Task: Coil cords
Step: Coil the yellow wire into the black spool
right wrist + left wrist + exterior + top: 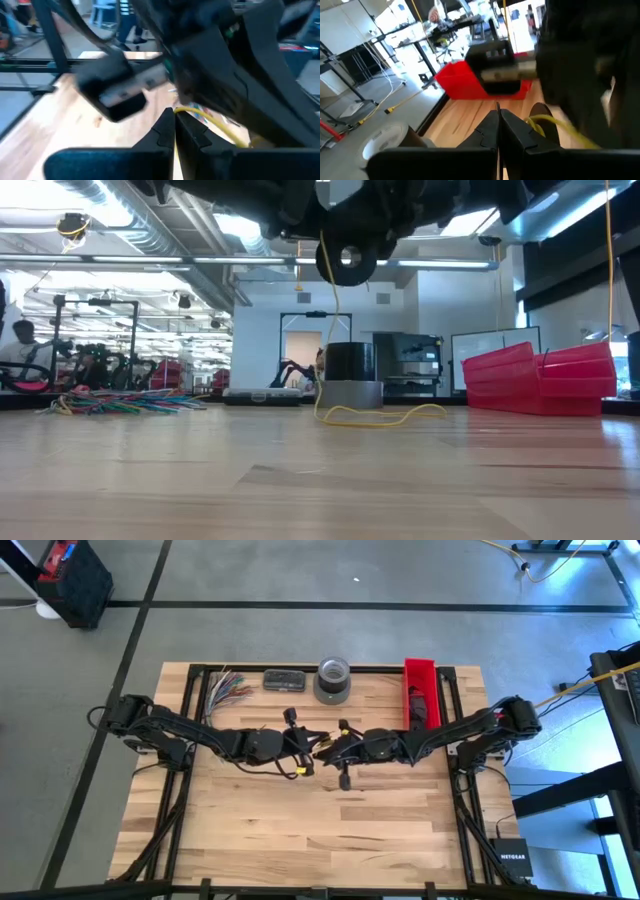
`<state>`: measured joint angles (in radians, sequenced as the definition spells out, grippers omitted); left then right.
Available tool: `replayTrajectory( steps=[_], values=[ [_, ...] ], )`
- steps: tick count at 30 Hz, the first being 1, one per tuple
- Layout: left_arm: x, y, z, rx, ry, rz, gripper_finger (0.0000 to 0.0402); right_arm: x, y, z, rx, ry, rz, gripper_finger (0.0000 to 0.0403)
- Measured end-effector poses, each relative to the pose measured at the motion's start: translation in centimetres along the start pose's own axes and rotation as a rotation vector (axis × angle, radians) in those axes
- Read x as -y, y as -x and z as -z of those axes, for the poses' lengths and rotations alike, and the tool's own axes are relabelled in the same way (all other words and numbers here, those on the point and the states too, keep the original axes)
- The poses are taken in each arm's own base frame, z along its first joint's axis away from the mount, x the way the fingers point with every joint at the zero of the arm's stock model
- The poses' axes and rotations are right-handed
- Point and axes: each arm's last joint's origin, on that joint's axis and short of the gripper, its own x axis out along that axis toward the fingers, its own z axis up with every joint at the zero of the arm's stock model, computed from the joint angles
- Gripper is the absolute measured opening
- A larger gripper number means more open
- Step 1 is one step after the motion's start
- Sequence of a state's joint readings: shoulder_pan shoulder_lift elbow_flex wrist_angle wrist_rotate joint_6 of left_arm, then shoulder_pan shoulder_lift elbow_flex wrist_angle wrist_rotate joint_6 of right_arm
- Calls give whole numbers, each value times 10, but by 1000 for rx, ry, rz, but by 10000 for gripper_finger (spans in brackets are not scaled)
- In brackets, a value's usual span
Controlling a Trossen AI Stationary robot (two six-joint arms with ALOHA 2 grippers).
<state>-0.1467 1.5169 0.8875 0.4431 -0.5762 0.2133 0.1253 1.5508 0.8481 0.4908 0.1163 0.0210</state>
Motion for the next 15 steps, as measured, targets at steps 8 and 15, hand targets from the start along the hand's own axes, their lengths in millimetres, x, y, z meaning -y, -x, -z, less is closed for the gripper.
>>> replayTrajectory(
  steps=[8,15],
  values=[
    [-3,4,-10,64,40,-36,1,1,-7,12,-58,41,61,10],
    [0,15,-21,110,25,-18,1,3,-6,17,-101,50,103,10]
  ],
)
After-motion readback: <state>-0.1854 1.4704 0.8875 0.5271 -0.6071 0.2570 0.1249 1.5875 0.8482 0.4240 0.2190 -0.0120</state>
